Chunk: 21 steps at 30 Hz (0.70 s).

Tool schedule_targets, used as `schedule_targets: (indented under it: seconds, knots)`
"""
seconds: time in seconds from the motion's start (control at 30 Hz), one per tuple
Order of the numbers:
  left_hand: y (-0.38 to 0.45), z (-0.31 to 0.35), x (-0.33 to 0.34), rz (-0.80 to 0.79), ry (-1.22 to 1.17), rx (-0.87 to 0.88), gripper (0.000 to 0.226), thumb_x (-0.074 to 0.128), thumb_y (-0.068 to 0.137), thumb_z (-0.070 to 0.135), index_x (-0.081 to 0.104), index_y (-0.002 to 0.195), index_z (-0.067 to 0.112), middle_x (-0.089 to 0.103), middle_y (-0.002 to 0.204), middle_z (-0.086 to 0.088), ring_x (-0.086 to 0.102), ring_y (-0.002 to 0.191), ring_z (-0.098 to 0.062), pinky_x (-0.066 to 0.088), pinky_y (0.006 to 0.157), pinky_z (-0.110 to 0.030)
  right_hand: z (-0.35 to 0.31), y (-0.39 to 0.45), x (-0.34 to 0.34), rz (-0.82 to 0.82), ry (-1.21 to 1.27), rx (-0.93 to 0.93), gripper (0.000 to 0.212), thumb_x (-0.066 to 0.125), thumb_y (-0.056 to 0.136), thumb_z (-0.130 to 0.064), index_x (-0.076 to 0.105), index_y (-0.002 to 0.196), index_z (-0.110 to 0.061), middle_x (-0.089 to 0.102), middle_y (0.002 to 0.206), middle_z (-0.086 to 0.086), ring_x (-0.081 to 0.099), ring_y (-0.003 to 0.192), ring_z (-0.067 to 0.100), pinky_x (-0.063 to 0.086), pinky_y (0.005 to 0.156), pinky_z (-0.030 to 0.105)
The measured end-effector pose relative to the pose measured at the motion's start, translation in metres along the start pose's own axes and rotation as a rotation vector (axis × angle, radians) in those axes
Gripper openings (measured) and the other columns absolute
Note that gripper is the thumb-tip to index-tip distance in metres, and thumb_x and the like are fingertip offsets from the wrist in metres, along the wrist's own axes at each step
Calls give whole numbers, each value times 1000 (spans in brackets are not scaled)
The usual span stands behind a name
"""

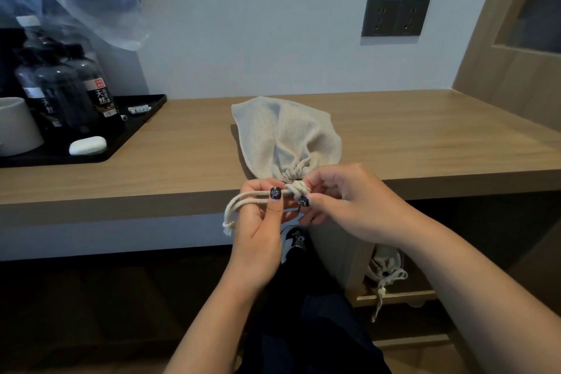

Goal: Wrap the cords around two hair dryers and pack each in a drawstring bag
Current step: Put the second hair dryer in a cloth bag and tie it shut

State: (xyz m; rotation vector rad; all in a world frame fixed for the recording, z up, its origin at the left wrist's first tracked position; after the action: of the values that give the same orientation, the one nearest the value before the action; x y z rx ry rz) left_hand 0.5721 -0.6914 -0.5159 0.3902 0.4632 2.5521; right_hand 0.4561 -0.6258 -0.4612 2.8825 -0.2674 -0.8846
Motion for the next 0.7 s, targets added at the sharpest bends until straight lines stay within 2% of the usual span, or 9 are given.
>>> schedule_targets:
  seconds: [0.13,0.23,0.37,0.5,0.6,0.7]
  knots:
    - [1,-2,7,-1,4,10,16,45,93,30,48,105,19,60,110,-14,64,100,-23,55,86,-32,4,-1,-2,-26,84,35,12,55,94,2,66,96,-3,74,84,11,74,77,19,60,74,32]
    - [4,-6,11,66,38,20,8,40,102,23,45,104,17,56,106,-17,59,88,-17,52,77,-26,4,-3,-3,-38,122,47,11,55,93,2,65,97,-1,73,84,13,74,77,21,60,72,30]
    - [9,-7,14,129,109,80,11,42,93,34,45,97,24,52,90,-10,51,75,-13,46,65,-25,5,-4,-6,-28,102,32,11,55,94,0,65,96,-3,74,84,11,73,76,20,59,71,29]
    - [13,-9,13,139,133,103,5,46,93,36,47,93,32,52,84,-6,47,69,-12,39,62,-27,7,-5,-11,15,33,27,10,56,94,-3,66,94,-6,73,84,9,73,75,15,60,73,29]
    - [16,-6,13,129,134,143,3,49,93,32,50,95,30,61,92,-8,57,75,-17,43,65,-30,7,-5,-13,60,-110,-13,10,57,94,-5,66,93,-10,71,84,3,71,73,7,60,74,29]
    - [17,2,17,39,130,190,3,47,96,22,49,98,23,66,110,-7,66,98,-24,53,79,-37,8,-4,-14,90,-183,-43,9,59,93,-7,65,92,-13,69,83,-3,69,70,0,58,70,22]
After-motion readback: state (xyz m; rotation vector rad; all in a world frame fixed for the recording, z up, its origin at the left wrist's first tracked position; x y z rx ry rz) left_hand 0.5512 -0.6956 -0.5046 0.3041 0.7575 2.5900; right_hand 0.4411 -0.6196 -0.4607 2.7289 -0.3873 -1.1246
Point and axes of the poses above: each hand's wrist, its own y-axis towards the middle knuckle, its own x-axis out of the palm, z = x × y, the point moved 6 cm from there along y, towards the middle knuckle
